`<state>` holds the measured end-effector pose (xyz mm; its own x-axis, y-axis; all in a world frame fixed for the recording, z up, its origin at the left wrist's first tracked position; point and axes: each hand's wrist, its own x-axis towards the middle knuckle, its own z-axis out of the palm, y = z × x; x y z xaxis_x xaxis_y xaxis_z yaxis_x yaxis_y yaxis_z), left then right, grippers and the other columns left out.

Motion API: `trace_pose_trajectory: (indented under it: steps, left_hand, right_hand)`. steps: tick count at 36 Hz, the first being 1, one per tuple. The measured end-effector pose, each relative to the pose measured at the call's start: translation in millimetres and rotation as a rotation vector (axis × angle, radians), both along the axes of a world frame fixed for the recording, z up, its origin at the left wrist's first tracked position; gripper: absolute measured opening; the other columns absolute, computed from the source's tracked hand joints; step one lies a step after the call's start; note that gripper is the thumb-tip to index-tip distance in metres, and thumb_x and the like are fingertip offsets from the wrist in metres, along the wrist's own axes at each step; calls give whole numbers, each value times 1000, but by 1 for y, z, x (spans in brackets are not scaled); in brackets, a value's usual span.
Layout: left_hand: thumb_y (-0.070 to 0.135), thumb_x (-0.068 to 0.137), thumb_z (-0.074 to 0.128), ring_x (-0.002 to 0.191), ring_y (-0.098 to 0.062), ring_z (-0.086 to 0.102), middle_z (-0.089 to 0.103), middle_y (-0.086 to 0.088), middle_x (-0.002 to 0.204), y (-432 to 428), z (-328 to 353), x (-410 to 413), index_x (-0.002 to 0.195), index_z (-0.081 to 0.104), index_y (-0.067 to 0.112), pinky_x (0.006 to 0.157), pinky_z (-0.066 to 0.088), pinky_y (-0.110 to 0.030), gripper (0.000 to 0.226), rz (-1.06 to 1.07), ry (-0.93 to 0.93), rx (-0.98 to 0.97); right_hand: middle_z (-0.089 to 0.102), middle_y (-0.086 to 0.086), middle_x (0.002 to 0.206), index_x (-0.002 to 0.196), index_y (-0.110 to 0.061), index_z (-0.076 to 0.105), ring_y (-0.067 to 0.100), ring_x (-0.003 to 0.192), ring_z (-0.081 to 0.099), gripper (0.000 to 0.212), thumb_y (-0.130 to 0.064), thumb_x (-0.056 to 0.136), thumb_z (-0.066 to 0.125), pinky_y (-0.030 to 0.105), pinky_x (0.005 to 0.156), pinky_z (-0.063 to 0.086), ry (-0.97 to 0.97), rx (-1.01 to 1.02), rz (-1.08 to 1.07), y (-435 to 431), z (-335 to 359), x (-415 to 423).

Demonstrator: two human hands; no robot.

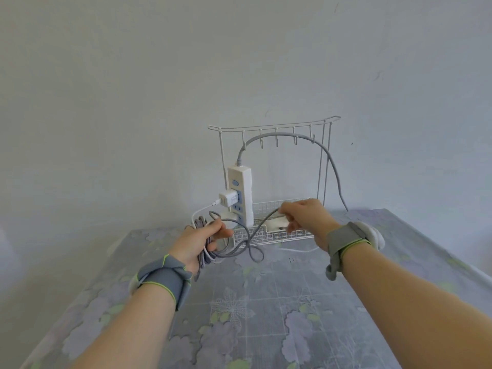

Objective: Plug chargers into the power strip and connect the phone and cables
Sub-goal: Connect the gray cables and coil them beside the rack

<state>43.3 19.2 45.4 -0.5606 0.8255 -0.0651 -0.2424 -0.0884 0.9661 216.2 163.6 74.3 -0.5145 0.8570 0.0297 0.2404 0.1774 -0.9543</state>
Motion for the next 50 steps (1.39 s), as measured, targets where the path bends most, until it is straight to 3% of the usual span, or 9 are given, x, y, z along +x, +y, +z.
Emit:
trace_pose_trajectory:
  steps: [3,9,14,21,26,38,41,45,50]
  left_hand:
    - [17,93,57,32,-6,44,68,-6,57,4,-5,1,72,62,2,34,30,-13,27,28,121,-35]
    - [27,88,64,33,-11,31,53,-2,42,10,-12,5,58,58,7,36,30,-15,37,67,311,-80]
    - [25,90,62,26,-8,25,34,3,31,18,-16,-5,56,47,9,33,21,-13,40,195,101,-79]
    - [21,95,51,22,-4,23,31,9,29,23,-8,-10,59,38,15,29,16,-11,39,256,-189,-23]
    - [30,99,42,23,-7,25,27,8,29,16,-3,-13,60,32,20,51,19,-24,41,156,-386,59]
    - [30,99,41,25,-6,29,30,7,30,8,12,-18,62,36,20,37,32,-13,39,101,-553,163]
    - [30,98,45,25,-6,30,31,7,30,9,13,-22,62,41,17,54,26,-16,38,25,-464,41]
    - [20,96,49,25,-3,32,39,5,34,4,17,-28,65,44,13,32,28,-10,32,-28,-292,-132]
    - [-4,84,58,27,-11,49,54,-8,38,-7,17,-34,64,54,-1,34,44,-17,21,114,69,-312]
  right_hand:
    - [35,-4,37,52,-13,47,14,34,32,33,-14,83,59,26,48,33,201,-263,-95,-1,2,-7]
    - [32,-6,33,58,-12,47,8,26,22,33,-17,91,52,22,45,26,528,-526,-197,-1,5,-24]
    - [36,1,50,59,-9,50,9,24,22,33,-17,91,51,27,45,23,516,-442,-300,11,-4,-13]
    - [39,-5,35,54,-10,52,11,31,28,32,-15,85,54,25,44,29,365,-308,-339,22,-3,-2]
    - [47,5,55,58,-9,53,16,44,35,32,-11,89,51,27,51,37,414,-341,-420,40,-3,12]
    - [62,9,86,88,-7,65,25,80,56,20,-20,89,50,26,66,45,-800,395,-161,42,-5,2]
    - [67,4,86,88,-10,68,21,82,62,19,-25,83,57,27,70,53,-842,493,-45,33,-8,-6]
    - [72,0,98,91,-22,74,21,93,64,25,-18,80,53,33,83,56,-715,587,64,18,-1,-11]
    - [73,-5,98,90,-25,75,18,91,65,31,-14,82,47,36,82,56,-474,738,135,-9,15,-30]
